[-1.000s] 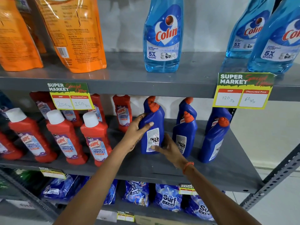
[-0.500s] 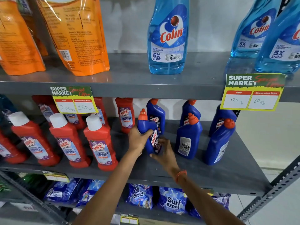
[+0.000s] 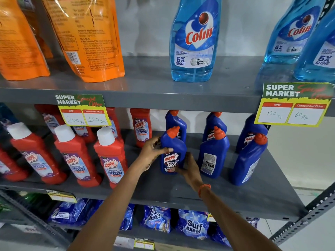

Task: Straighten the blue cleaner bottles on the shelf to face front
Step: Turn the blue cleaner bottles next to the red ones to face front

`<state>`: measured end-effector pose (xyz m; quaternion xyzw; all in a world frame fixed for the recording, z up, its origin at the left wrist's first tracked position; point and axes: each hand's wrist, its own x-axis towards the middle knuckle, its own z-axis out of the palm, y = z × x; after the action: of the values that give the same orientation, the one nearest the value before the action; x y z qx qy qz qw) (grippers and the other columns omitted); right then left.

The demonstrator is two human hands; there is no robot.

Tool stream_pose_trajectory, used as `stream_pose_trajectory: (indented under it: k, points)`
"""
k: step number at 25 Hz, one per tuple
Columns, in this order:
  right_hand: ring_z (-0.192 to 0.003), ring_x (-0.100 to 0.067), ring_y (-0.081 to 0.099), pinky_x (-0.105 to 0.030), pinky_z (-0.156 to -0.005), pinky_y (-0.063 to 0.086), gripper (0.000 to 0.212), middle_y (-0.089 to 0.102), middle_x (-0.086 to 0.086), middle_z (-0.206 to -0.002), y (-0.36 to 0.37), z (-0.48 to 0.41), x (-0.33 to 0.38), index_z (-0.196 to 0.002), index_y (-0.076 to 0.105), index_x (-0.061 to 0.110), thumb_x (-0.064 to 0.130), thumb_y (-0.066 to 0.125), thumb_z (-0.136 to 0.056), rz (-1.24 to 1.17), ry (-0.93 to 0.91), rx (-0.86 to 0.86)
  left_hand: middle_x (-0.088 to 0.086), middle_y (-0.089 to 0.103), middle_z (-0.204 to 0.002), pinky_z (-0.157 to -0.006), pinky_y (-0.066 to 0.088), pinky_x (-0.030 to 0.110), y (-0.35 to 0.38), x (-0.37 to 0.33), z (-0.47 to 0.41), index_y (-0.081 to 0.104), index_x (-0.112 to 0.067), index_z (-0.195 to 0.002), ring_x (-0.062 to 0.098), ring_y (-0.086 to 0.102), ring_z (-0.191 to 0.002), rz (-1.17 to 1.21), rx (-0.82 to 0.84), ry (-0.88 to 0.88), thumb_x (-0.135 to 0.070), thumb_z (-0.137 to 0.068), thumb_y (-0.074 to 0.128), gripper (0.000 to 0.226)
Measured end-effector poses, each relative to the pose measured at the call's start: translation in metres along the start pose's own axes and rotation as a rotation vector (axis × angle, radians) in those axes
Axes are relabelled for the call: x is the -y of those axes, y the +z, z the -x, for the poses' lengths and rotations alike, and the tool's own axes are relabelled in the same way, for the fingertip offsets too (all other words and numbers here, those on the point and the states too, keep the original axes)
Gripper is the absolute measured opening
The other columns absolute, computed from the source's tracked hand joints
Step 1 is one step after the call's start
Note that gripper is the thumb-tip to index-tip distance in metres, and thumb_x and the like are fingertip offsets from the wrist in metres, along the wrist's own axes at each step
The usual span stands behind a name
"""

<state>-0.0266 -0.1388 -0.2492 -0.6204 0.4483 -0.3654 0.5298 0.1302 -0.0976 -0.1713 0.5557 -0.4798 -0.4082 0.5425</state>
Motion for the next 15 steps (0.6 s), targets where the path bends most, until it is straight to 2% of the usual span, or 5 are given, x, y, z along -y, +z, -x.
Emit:
stream_pose_trajectory:
  k: [4, 7, 10, 13, 15]
  points:
    - [-0.103, -0.019, 0.058, -0.043, -0.090, 0.053, 0.060, 0.059, -0.002, -0.110, 0.009, 0.001, -0.002, -0.104, 0.044, 0.029, -0.001, 0.077, -0.063, 0.094, -0.014, -0.089, 0.008, 0.067, -0.107, -0.085, 0.056, 0.027, -0.003, 0.008, -0.001, 0.056, -0.004, -0.115, 0.025, 0.063, -0.105, 0.053, -0.009, -0.031, 0.007, -0.073, 0.070, 0.046]
    - [-0.104, -0.022, 0.058, -0.044, -0.091, 0.052, 0.055, 0.059, -0.006, -0.114, 0.013, -0.001, -0.008, -0.107, 0.048, 0.025, 0.004, 0.076, -0.065, 0.153, -0.035, -0.102, 0.003, 0.067, -0.105, -0.080, 0.056, 0.020, -0.002, 0.008, 0.004, 0.055, -0.007, -0.115, 0.029, 0.061, -0.111, 0.038, -0.039, -0.021, 0.004, -0.075, 0.070, 0.044]
    - [-0.107, -0.028, 0.055, -0.037, -0.090, 0.049, 0.048, 0.057, -0.010, -0.114, 0.009, 0.009, 0.001, -0.114, 0.051, 0.015, 0.007, 0.072, -0.072, 0.260, -0.135, -0.128, 0.004, 0.058, -0.124, -0.088, 0.051, 0.020, 0.001, 0.007, 0.009, 0.041, -0.011, -0.131, 0.022, 0.052, -0.121, -0.143, -0.066, -0.002, -0.007, -0.074, 0.075, 0.066]
    - [-0.114, -0.024, 0.053, -0.035, -0.096, 0.048, 0.047, 0.050, -0.011, -0.123, -0.003, 0.035, 0.016, -0.124, 0.046, 0.010, 0.005, 0.065, -0.081, 0.183, -0.320, -0.345, 0.012, 0.026, -0.153, -0.115, 0.028, 0.041, 0.017, 0.001, 0.020, 0.012, -0.015, -0.145, 0.025, 0.026, -0.141, -0.459, -0.182, 0.149, -0.025, -0.070, 0.078, 0.100]
    - [-0.128, -0.020, 0.038, -0.023, -0.109, 0.034, 0.055, 0.039, -0.013, -0.136, -0.017, 0.048, 0.020, -0.133, 0.039, 0.007, 0.004, 0.063, -0.083, 0.228, -0.426, -0.550, 0.014, 0.009, -0.158, -0.118, 0.013, 0.034, 0.045, -0.011, 0.032, 0.004, -0.010, -0.146, 0.025, 0.009, -0.145, -0.656, -0.239, 0.334, -0.031, -0.075, 0.073, 0.101]
